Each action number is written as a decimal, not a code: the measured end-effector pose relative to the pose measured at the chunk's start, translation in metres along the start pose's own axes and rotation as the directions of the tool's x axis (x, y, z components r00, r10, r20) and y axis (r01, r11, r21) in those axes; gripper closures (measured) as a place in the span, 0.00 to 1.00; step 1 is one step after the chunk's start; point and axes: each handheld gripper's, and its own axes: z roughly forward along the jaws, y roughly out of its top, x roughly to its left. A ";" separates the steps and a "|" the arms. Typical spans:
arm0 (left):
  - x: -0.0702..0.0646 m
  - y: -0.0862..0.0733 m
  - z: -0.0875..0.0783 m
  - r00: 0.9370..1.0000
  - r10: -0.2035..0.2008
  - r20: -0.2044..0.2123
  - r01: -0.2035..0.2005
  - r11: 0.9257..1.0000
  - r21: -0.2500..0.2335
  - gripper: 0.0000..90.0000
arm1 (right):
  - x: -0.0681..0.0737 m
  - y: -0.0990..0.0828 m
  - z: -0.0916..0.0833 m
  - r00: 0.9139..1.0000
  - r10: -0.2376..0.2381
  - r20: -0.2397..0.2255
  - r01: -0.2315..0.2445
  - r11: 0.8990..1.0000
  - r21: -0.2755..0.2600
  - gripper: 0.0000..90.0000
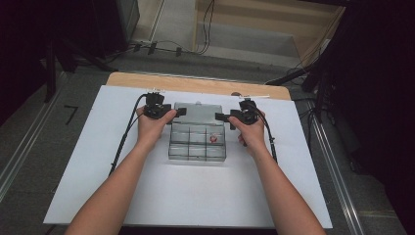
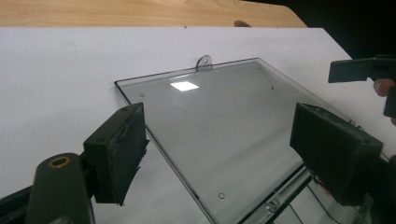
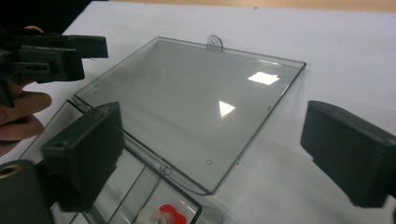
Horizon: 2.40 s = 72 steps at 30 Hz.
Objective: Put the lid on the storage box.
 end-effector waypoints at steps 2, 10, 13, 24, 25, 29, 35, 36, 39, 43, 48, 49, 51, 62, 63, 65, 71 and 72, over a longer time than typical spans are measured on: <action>0.001 -0.001 0.002 1.000 -0.009 0.000 0.009 1.000 0.008 0.21 | 0.000 0.000 0.004 1.000 0.000 0.014 0.000 1.000 0.012 0.13; 0.004 -0.004 0.007 0.999 -0.044 -0.008 0.044 0.998 0.048 0.27 | -0.002 -0.002 0.015 0.998 0.066 0.023 -0.067 0.997 0.031 0.30; 0.003 -0.005 0.010 0.999 -0.048 -0.010 0.048 0.997 0.054 0.29 | -0.002 -0.004 0.020 0.996 0.081 0.029 -0.083 0.995 0.053 0.32; 0.004 -0.008 0.014 0.996 -0.086 -0.026 0.088 0.993 0.079 0.32 | -0.004 -0.008 0.031 0.989 0.146 -0.011 -0.144 0.986 0.085 0.33; 0.005 -0.008 0.015 0.996 -0.088 -0.028 0.090 0.993 0.082 0.32 | -0.004 -0.008 0.031 0.989 0.147 -0.013 -0.145 0.986 0.087 0.33; 0.008 -0.010 0.019 0.991 -0.131 0.005 0.130 0.987 0.093 0.35 | -0.005 -0.009 0.032 0.986 0.166 -0.021 -0.164 0.982 0.090 0.34; 0.003 -0.008 0.016 0.990 -0.138 0.017 0.136 0.988 0.070 0.43 | -0.003 -0.008 0.028 0.990 0.137 -0.024 -0.135 0.988 0.069 0.41; 0.003 -0.007 0.015 0.991 -0.134 0.018 0.132 0.989 0.066 0.45 | -0.002 -0.007 0.027 0.992 0.125 -0.020 -0.124 0.990 0.061 0.43; 0.001 -0.005 0.011 0.993 -0.116 0.017 0.115 0.992 0.051 0.49 | 0.000 -0.006 0.023 0.995 0.097 -0.015 -0.096 0.994 0.042 0.46; 0.000 -0.002 0.004 0.994 -0.100 0.031 0.100 0.995 0.024 0.56 | 0.003 -0.005 0.019 0.998 0.059 -0.009 -0.059 0.998 0.017 0.50; -0.001 0.000 -0.002 0.996 -0.075 0.050 0.075 0.997 0.000 0.62 | 0.008 -0.004 0.011 1.000 0.002 0.006 -0.002 1.000 -0.018 0.56; -0.002 0.000 -0.004 0.996 -0.067 0.054 0.067 0.998 -0.005 0.63 | 0.009 -0.004 0.009 1.000 -0.008 0.012 0.008 1.000 -0.021 0.58; -0.003 0.000 -0.006 0.997 -0.055 0.062 0.056 0.998 -0.013 0.65 | 0.011 -0.005 0.006 0.999 -0.029 0.021 0.030 0.999 -0.036 0.61; -0.008 0.000 -0.018 0.995 0.023 0.093 -0.020 0.999 -0.040 0.69 | 0.015 -0.013 -0.007 0.992 -0.124 0.037 0.127 0.985 -0.118 0.74; -0.008 0.000 -0.018 0.995 0.028 0.093 -0.024 0.999 -0.041 0.69 | 0.016 -0.014 -0.008 0.990 -0.132 0.040 0.136 0.983 -0.122 0.74; -0.009 0.001 -0.018 0.995 0.032 0.096 -0.028 0.999 -0.039 0.68 | 0.017 -0.016 -0.008 0.987 -0.152 0.050 0.157 0.979 -0.133 0.74; -0.011 0.014 -0.025 0.995 0.053 0.087 -0.047 0.997 -0.061 0.51 | 0.020 -0.021 -0.010 0.978 -0.193 0.080 0.204 0.967 -0.153 0.75; -0.011 0.018 -0.028 0.995 0.061 0.082 -0.055 0.996 -0.068 0.51 | 0.020 -0.021 -0.010 0.977 -0.197 0.083 0.207 0.966 -0.153 0.75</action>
